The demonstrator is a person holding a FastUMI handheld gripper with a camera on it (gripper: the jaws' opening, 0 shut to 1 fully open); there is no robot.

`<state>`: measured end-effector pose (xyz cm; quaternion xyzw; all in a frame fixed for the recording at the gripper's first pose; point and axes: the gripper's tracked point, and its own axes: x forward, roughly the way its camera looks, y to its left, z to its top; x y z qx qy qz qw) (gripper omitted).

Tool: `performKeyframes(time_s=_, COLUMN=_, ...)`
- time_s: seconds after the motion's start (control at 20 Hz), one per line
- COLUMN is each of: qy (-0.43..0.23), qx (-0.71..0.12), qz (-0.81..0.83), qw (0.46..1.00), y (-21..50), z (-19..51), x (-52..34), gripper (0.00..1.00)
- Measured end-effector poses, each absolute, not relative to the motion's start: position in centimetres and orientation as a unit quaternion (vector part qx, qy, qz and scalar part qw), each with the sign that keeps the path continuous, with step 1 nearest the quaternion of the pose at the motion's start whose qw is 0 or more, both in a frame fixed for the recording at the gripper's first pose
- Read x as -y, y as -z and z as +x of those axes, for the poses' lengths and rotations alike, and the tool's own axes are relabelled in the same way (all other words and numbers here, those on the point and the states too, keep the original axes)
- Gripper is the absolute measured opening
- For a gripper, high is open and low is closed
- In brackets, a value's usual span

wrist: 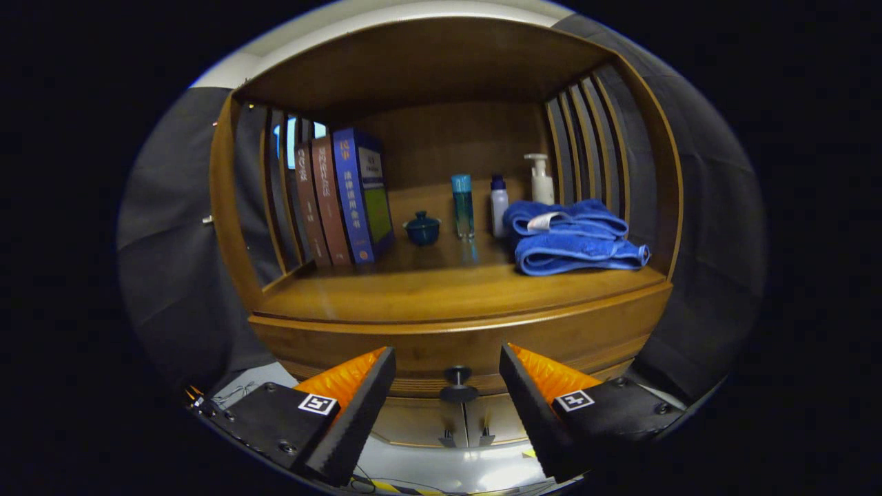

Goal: Pull open the drawer, take out the items inside it, and place them on the countertop above the cabinet.

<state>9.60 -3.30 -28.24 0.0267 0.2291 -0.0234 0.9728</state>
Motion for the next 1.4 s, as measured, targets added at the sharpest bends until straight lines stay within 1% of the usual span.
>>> performKeyframes(time_s=0.3, qy=0.039, qx=-0.276, qz=0.036, qw=0.96, y=33.5, z=10.6, x=4.5, gripper=0.99)
performKeyframes(time_s=0.35, qy=0.041, qx=-0.284, qz=0.035, qw=0.957, y=34.2, z=10.7, x=4.6, gripper=0.94)
performKeyframes(time_s=0.5, qy=0.03, qx=-0.304, qz=0.038, qw=0.951, y=35.5, z=10.9, x=4.1, gripper=0.7)
performKeyframes(time_s=0.55, qy=0.033, qx=-0.303, qz=0.027, qw=0.952, y=35.8, z=11.1, x=3.9, gripper=0.61)
performKeyframes(time_s=0.7, qy=0.036, qx=-0.301, qz=0.009, qw=0.953, y=35.7, z=11.0, x=4.0, gripper=0.43)
performKeyframes(time_s=0.75, qy=0.036, qx=-0.299, qz=0.014, qw=0.954, y=35.8, z=11.1, x=4.1, gripper=0.43)
performKeyframes(time_s=0.9, qy=0.031, qx=-0.301, qz=0.004, qw=0.953, y=35.6, z=10.9, x=4.0, gripper=0.33)
performKeyframes(time_s=1.2, qy=0.028, qx=-0.308, qz=0.003, qw=0.951, y=35.5, z=10.4, x=3.9, gripper=0.33)
performKeyframes(time_s=1.4, qy=0.031, qx=-0.313, qz=0.004, qw=0.949, y=35.1, z=8.3, x=3.8, gripper=0.33)
